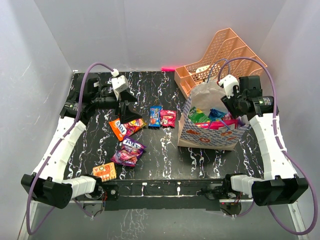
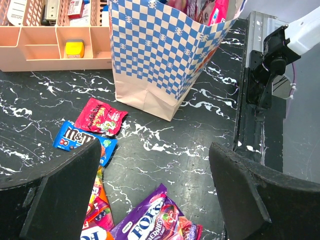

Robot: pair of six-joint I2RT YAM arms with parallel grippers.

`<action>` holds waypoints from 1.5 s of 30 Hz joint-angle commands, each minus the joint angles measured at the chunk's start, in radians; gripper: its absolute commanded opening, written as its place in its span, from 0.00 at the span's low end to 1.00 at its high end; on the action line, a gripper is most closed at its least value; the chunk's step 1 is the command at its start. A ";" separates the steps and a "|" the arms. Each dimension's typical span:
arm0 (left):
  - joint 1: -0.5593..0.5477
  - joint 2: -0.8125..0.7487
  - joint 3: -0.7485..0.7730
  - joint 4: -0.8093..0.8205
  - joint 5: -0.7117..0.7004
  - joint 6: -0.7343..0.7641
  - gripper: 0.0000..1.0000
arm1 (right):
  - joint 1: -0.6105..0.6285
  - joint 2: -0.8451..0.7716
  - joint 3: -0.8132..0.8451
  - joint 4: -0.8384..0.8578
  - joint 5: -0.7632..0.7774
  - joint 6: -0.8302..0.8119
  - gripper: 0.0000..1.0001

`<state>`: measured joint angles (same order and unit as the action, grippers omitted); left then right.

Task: Place the snacks into the paper bag
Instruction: Place the snack in the paper bag, then pick up the snack from the center of the board.

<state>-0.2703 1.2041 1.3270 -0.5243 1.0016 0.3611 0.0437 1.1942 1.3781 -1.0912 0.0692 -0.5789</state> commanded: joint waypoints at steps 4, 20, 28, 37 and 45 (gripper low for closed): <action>0.006 -0.024 -0.019 0.005 -0.015 0.022 0.88 | -0.005 -0.004 0.050 0.048 -0.021 -0.011 0.51; 0.005 -0.016 -0.103 -0.010 -0.438 -0.039 0.92 | -0.005 0.074 0.252 0.052 -0.200 0.055 0.70; 0.065 0.041 -0.192 -0.053 -0.583 -0.068 0.93 | -0.004 0.093 0.304 0.086 -0.342 0.115 0.79; 0.271 0.217 -0.291 -0.001 -0.500 -0.045 0.93 | -0.002 0.074 0.231 0.204 -0.539 0.144 0.94; 0.340 0.399 -0.254 0.037 -0.452 -0.057 0.90 | 0.001 0.039 0.159 0.262 -0.579 0.166 0.95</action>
<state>0.0505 1.5574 1.0431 -0.5030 0.4862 0.3031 0.0441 1.2758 1.5520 -0.9127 -0.4606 -0.4370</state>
